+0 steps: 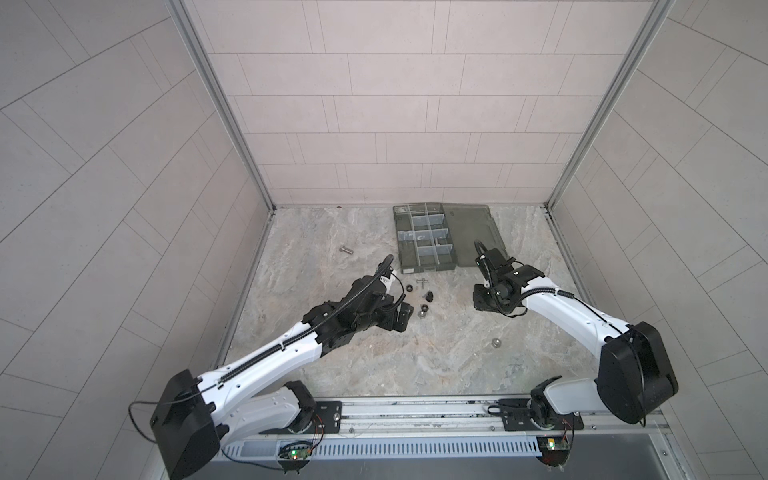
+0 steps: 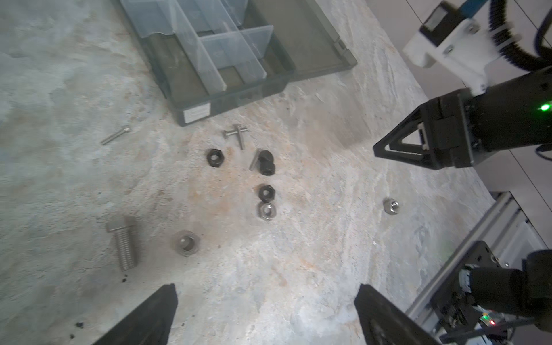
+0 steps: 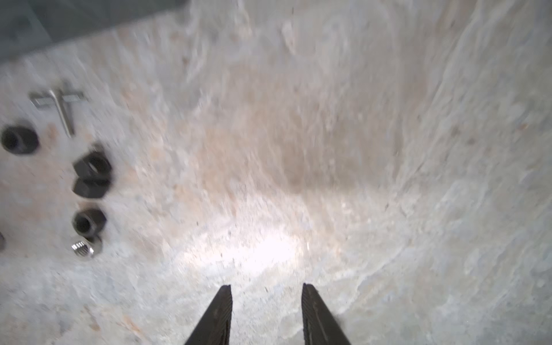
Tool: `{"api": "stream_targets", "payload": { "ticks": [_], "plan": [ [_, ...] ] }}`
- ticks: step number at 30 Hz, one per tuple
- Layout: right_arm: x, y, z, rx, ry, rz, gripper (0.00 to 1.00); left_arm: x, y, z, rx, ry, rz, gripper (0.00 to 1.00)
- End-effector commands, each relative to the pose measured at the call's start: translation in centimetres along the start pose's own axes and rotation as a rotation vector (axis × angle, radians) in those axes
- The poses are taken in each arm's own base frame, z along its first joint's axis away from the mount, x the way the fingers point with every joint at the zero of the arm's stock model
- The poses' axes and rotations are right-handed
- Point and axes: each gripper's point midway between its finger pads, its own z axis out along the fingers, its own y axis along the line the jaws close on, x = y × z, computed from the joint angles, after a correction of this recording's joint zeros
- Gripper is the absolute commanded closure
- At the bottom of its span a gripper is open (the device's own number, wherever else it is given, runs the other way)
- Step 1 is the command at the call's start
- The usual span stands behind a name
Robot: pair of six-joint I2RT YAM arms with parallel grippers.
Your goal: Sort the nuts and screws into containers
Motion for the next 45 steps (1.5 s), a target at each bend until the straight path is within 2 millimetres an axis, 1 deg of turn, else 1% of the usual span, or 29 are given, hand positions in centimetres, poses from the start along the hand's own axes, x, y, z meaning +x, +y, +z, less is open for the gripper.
{"api": "stream_targets", "payload": {
  "ticks": [1, 2, 4, 7, 9, 12, 18, 21, 23, 28, 33, 36, 45],
  "plan": [
    [0.5, 0.3, -0.4, -0.005, -0.052, 0.042, 0.59, -0.2, -2.4, 0.0, 0.051, -0.014, 0.038, 0.0],
    [0.5, 0.6, -0.4, -0.015, -0.06, 0.038, 0.59, 0.2, -2.7, 0.1, 0.053, -0.004, 0.043, 0.0],
    [0.4, 1.6, -0.3, -0.035, -0.071, 0.025, 0.59, 0.9, -2.4, 0.0, 0.042, 0.015, 0.044, 0.0],
    [0.1, 3.4, 0.3, -0.057, -0.074, -0.004, 0.58, 1.8, -1.4, -0.4, 0.001, 0.029, 0.04, 0.0],
    [-0.2, 5.1, 0.9, -0.079, -0.067, -0.034, 0.58, 2.2, -0.5, -1.1, -0.032, 0.019, 0.042, 0.0],
    [-1.0, 7.6, 1.8, -0.096, -0.06, -0.075, 0.58, 2.3, 0.7, -2.3, -0.08, -0.006, 0.042, 0.0],
    [-2.5, 12.4, 3.6, -0.145, -0.04, -0.138, 0.6, 2.2, 2.2, -4.0, -0.135, -0.052, 0.034, 0.0],
    [-2.9, 14.1, 4.6, -0.158, -0.023, -0.164, 0.61, 2.4, 2.7, -4.1, -0.157, -0.052, 0.033, 0.0],
    [-3.2, 14.8, 5.1, -0.159, -0.016, -0.18, 0.61, 2.5, 2.9, -4.0, -0.17, -0.048, 0.033, 0.0],
    [-4.2, 15.2, 5.8, -0.129, -0.022, -0.201, 0.61, 2.1, 3.0, -3.8, -0.185, -0.049, 0.044, 0.0],
    [-4.7, 15.3, 6.5, -0.094, -0.009, -0.222, 0.68, 1.8, 3.0, -3.4, -0.196, -0.046, 0.06, 0.0],
    [-4.8, 15.0, 6.8, -0.081, -0.005, -0.226, 0.7, 1.7, 3.0, -3.3, -0.199, -0.044, 0.064, 0.0],
    [-5.1, 13.7, 7.3, -0.057, 0.003, -0.218, 0.7, 1.7, 3.0, -2.8, -0.198, -0.037, 0.067, 0.0]
  ]
}}
